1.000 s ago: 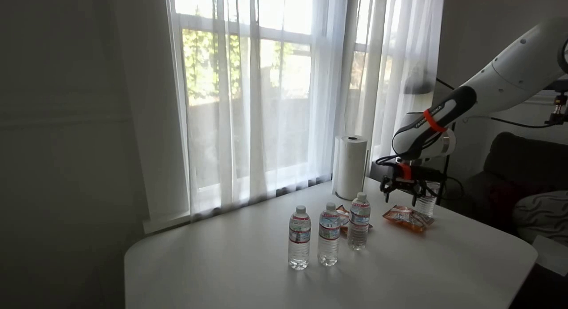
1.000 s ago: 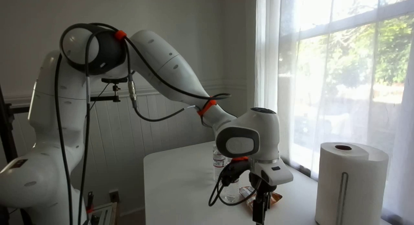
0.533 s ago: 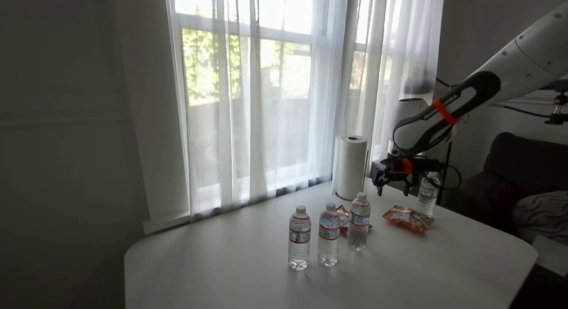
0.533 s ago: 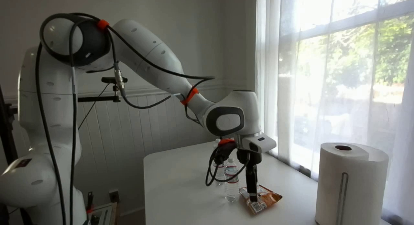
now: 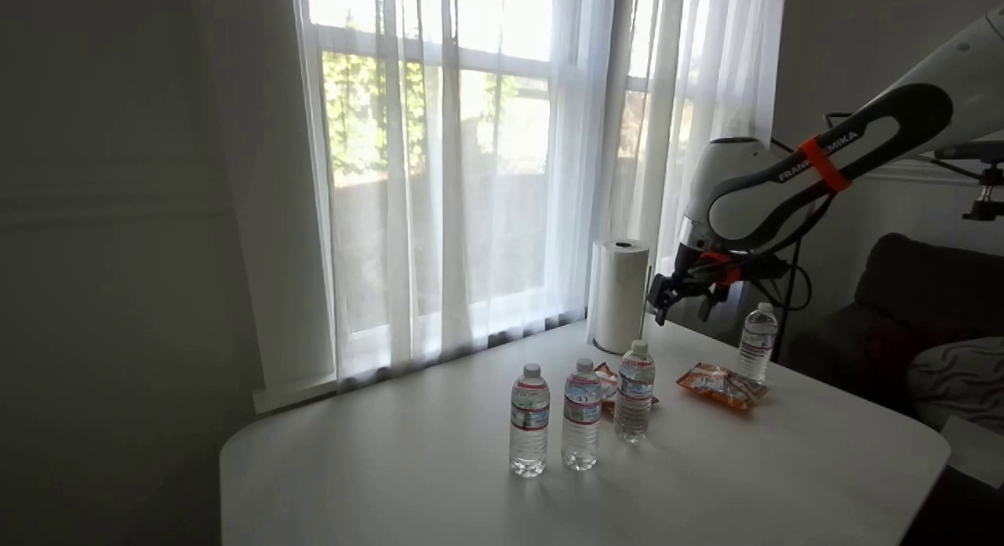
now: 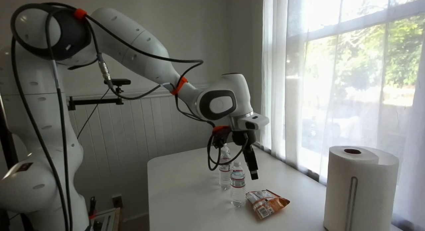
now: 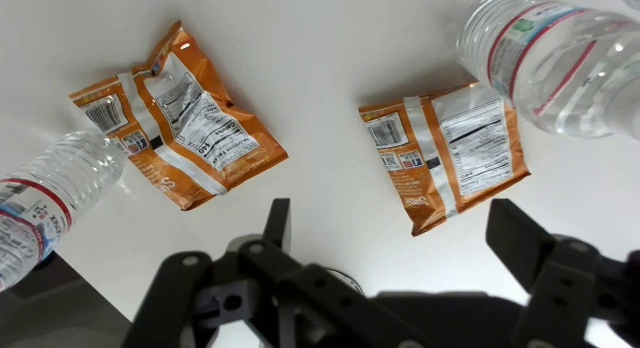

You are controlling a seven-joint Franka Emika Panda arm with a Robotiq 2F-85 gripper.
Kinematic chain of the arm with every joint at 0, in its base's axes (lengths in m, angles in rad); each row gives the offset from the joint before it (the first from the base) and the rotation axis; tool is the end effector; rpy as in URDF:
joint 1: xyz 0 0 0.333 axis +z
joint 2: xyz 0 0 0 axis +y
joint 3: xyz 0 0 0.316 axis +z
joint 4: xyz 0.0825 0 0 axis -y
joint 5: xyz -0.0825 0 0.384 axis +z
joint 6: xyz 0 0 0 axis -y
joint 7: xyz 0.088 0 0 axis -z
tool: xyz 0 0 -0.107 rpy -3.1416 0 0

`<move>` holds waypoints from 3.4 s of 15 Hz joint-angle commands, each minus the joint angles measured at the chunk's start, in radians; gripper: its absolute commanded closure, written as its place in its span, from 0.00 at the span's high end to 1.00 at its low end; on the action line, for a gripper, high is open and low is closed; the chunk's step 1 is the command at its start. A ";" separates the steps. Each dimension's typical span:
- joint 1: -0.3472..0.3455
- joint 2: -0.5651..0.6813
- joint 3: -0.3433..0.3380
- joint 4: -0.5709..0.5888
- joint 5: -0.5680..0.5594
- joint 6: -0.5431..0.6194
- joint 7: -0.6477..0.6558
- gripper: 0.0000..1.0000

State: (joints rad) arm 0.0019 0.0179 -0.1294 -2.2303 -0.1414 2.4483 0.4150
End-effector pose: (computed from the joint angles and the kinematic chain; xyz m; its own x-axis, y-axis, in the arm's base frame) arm 0.5421 -0.0695 0.3838 0.8824 -0.4150 0.2215 -0.4306 -0.9022 0.0249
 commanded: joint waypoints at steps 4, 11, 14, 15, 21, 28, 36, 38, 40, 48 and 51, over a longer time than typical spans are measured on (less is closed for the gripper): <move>-0.014 -0.099 0.054 -0.065 0.061 -0.003 -0.158 1.00; -0.003 -0.092 0.087 -0.079 0.159 0.004 -0.317 1.00; -0.002 -0.090 0.096 -0.071 0.188 -0.015 -0.371 1.00; -0.001 -0.084 0.098 -0.066 0.193 -0.024 -0.383 1.00; 0.003 -0.057 0.113 -0.051 0.191 -0.038 -0.414 1.00; 0.005 -0.008 0.132 -0.033 0.170 -0.012 -0.416 1.00; -0.005 -0.015 0.126 -0.024 0.174 0.001 -0.469 0.74; -0.005 -0.019 0.125 -0.020 0.176 -0.003 -0.483 0.65; -0.005 -0.017 0.125 -0.013 0.178 -0.007 -0.492 0.89; 0.002 -0.008 0.134 -0.009 0.194 -0.017 -0.538 1.00; 0.009 0.021 0.144 0.002 0.202 -0.009 -0.544 1.00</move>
State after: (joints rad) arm 0.0040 0.0205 0.0042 -2.2410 0.0241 2.4502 -0.0962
